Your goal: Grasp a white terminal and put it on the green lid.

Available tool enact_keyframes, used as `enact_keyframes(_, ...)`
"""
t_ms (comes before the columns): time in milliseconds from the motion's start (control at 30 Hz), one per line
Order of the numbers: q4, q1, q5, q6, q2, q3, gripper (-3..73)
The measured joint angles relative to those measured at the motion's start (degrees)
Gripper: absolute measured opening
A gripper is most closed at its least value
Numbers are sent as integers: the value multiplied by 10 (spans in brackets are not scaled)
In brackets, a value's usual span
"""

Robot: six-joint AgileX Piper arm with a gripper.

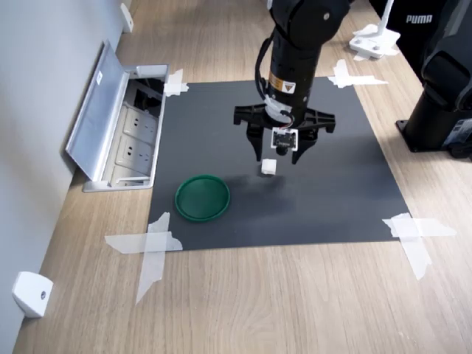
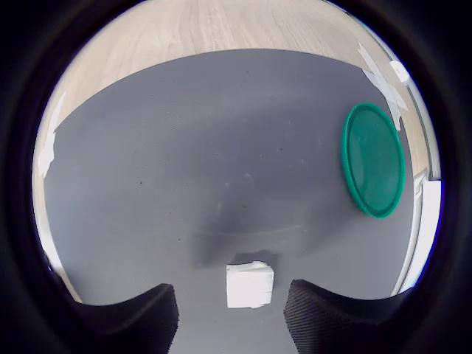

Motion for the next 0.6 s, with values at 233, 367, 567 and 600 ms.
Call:
enact_keyframes(233, -12, 0, -19, 62, 20, 0, 619)
enact_keyframes(367, -14, 0, -21, 69, 31, 0, 619)
enact_keyframes(567, -25, 0, -31, 70, 39, 0, 619)
enact_keyframes(600, -25, 0, -31, 70, 39, 0, 619)
